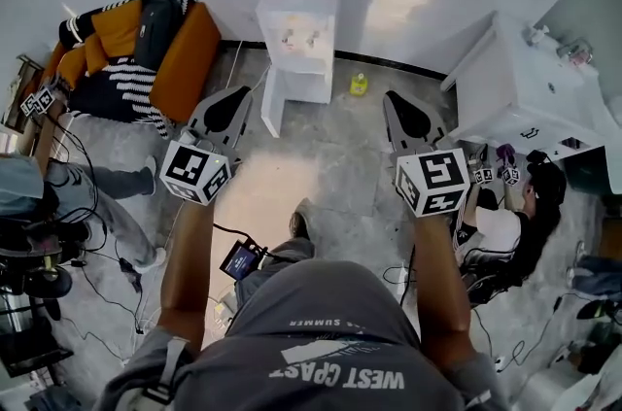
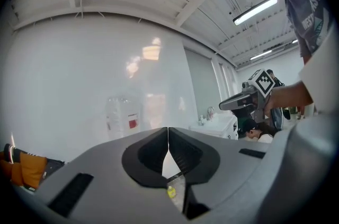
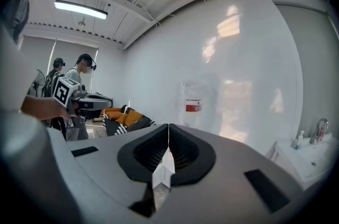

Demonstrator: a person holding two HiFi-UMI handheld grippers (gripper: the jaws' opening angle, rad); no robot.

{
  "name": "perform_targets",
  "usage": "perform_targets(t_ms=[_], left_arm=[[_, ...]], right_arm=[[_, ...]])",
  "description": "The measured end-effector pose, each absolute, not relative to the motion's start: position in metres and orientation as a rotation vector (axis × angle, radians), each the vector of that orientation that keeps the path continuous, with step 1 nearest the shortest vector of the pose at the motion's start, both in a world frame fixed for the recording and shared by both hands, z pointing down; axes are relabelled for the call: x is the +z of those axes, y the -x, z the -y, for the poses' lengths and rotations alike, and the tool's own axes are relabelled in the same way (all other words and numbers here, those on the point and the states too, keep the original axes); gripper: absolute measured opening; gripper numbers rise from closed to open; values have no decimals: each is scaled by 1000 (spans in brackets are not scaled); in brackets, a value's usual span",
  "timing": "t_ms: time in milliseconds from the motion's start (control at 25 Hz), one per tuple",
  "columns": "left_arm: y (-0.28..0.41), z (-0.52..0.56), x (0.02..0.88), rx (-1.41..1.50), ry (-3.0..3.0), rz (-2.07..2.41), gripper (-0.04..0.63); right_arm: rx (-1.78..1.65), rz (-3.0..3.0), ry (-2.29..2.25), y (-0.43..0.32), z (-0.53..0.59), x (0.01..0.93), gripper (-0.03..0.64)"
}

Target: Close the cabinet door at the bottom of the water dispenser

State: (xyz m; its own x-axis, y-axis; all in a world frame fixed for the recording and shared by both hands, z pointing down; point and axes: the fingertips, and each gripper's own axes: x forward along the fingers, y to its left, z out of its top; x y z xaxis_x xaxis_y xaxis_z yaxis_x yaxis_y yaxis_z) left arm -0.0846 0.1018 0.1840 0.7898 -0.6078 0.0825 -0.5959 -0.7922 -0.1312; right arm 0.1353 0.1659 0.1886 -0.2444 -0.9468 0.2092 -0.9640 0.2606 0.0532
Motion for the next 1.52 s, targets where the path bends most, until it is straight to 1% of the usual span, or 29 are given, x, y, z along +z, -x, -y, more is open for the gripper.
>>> perform_targets(t_ms=[560, 960, 1320, 1520], left_arm=[[117, 15, 206, -147, 2949, -927, 18], [136, 64, 223, -159, 2963, -1003, 18], [137, 123, 272, -310, 2953, -1182, 18], [137, 160, 324, -441, 2973, -1286, 18]], right_arm=[[140, 2241, -1822, -109, -52, 196, 30], [184, 2259, -1745, -95, 5, 220, 31], [270, 2295, -1687, -130, 93, 281, 31], [315, 2280, -1674, -153, 140, 323, 31]])
